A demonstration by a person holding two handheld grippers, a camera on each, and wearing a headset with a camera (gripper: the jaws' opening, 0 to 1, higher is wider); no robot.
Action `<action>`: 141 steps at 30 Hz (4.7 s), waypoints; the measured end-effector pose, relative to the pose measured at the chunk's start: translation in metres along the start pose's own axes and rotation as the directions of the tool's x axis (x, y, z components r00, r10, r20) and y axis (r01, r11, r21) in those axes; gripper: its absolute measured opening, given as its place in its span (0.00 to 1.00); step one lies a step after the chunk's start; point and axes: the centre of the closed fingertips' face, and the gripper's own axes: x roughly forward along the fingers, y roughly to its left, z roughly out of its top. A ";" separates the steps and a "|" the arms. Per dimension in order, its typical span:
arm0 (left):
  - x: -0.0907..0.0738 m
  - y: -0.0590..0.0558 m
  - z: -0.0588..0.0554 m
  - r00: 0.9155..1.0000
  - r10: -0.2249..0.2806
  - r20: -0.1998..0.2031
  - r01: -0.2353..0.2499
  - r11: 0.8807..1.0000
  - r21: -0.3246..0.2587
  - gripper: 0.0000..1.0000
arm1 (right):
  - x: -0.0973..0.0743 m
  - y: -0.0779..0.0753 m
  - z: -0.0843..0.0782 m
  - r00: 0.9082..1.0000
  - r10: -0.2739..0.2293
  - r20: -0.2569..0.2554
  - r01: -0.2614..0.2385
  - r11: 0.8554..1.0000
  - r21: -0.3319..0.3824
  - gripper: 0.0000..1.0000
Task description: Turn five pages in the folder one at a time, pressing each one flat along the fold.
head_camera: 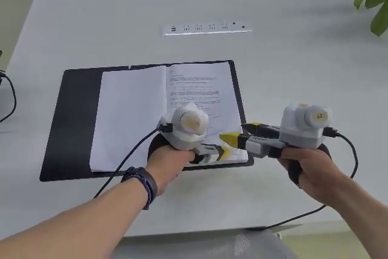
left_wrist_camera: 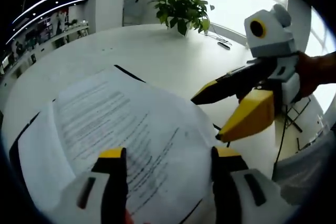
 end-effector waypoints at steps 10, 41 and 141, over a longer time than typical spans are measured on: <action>-0.004 0.000 0.004 0.999 -0.037 0.026 0.039 0.997 -0.070 0.67 | 0.003 0.005 0.006 1.000 0.014 0.009 -0.014 1.000 -0.006 0.50; -0.046 0.004 -0.007 0.999 -0.031 -0.010 0.031 0.999 0.029 0.73 | 0.020 0.028 0.018 0.996 0.078 0.045 -0.078 0.997 0.003 0.02; -0.299 0.148 -0.088 0.886 0.432 0.167 -0.374 0.881 -0.291 0.78 | 0.230 0.185 -0.028 0.918 0.287 -0.276 -0.296 0.955 0.009 0.00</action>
